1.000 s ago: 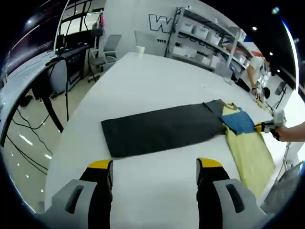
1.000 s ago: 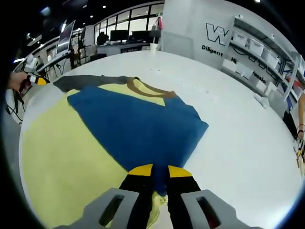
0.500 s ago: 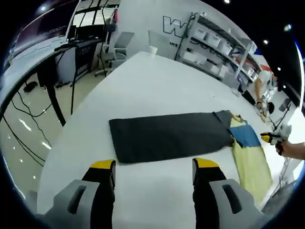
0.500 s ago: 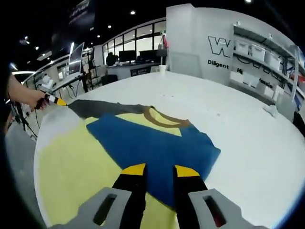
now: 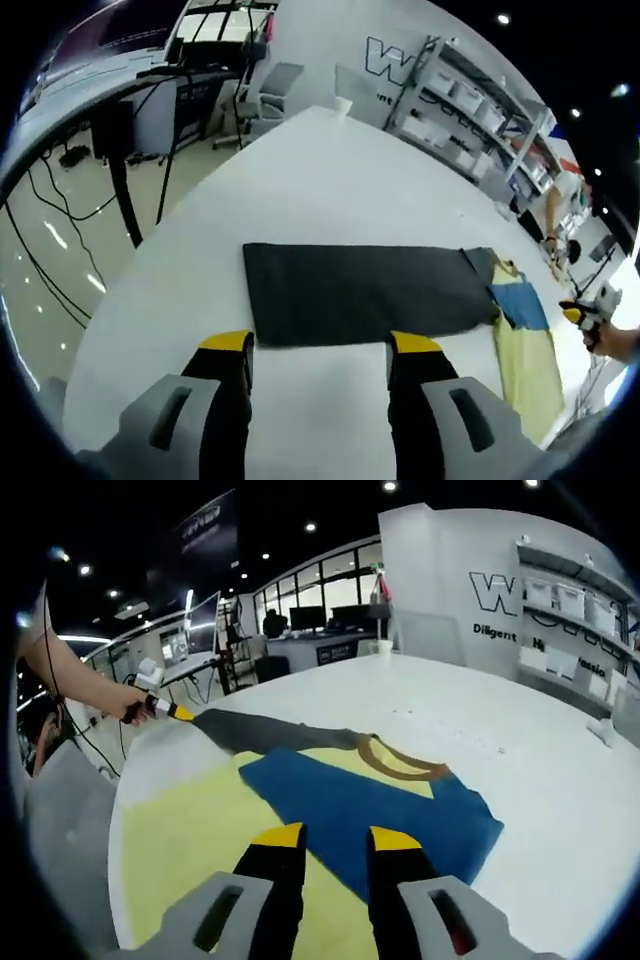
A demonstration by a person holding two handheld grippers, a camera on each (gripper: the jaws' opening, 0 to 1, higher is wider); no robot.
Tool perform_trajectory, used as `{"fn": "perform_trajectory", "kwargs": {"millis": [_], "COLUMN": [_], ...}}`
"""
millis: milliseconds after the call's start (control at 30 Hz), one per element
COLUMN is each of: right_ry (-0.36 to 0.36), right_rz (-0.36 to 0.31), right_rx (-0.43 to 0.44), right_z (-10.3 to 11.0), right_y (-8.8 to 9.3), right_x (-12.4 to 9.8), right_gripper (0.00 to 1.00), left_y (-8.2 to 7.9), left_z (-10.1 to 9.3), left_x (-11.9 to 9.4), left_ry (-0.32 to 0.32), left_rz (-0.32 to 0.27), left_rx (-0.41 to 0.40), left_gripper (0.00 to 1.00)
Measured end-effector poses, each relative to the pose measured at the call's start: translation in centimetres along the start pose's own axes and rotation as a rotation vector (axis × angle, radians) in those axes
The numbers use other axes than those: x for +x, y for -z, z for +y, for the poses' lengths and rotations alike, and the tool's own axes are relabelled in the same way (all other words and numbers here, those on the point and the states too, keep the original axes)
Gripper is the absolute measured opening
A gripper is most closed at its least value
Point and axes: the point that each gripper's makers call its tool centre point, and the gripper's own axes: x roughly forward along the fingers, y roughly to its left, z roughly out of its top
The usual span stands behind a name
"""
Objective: Fold the garment on the visible template until the final outline fits inside the template.
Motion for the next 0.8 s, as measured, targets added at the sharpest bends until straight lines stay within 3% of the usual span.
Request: {"fn": "perform_trajectory", "kwargs": {"millis": [467,800], "right_ry": [-0.039,-0.047], "right_rz": [-0.012,-0.029], "right_rx": [-0.033,-0.049], "right_z": [2.4,3.6], "right_y": [-1.1,-1.9], "right_x": [-0.7,-1.1], "right_gripper": [0.16,0.14], "left_y": [0.2,0.1], "left_z": [0.5,0.6], "left_x": [-0.1,-0.7], "left_ry": [-0.078,-0.081], "left_rz": [0.000,-0.008], "left_rx": [0.015,0.015], "left_gripper": [0.11,0.02]}}
